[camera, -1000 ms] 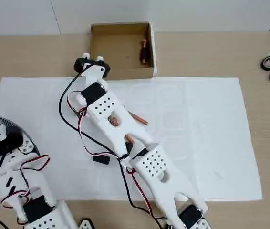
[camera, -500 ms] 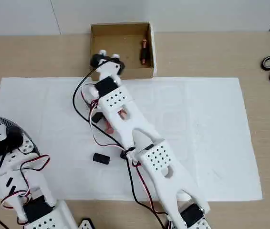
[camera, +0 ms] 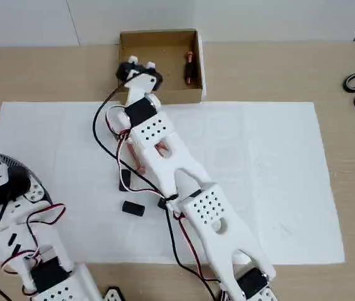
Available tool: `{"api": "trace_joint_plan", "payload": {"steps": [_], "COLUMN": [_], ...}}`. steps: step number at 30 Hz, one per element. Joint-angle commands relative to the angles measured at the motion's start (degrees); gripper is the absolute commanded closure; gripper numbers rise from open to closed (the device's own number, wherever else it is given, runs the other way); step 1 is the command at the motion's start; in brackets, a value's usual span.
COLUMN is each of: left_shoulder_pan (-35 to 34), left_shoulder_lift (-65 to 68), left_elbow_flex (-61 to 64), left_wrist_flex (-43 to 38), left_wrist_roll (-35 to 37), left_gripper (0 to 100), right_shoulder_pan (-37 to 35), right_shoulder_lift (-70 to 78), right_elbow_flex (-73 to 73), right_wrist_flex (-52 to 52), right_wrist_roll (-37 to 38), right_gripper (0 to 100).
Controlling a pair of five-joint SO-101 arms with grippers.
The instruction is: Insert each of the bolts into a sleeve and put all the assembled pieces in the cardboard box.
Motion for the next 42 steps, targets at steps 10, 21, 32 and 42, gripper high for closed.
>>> {"api": "trace_joint_plan", "payload": {"steps": [10,21,32,42], "left_shoulder_pan": [0.09,0.09,0.09,0.09], "left_shoulder_lift": [-0.70,-0.70,-0.70,-0.70], "left_elbow_flex": [-0.31,-0.31,-0.31,-0.31], "left_wrist_flex": [-0.97,2.64,5.80,5.80], "left_wrist_roll": [0.18,0.18,0.18,0.18], "left_gripper": [99,99,99,99], "right_shoulder_pan": [-0.75,-3.47,-6.73,-7.52], "right_shoulder_lift": [-2.07,-18.59,-27.21,-22.73], "right_elbow_flex": [-3.60,17.67,32.79,32.88], "right_wrist_flex": [6.02,6.99,6.73,6.81], "right_wrist_roll": [7.38,8.70,4.92,2.55], "right_gripper": [94.1,94.1,94.0,90.9]}}
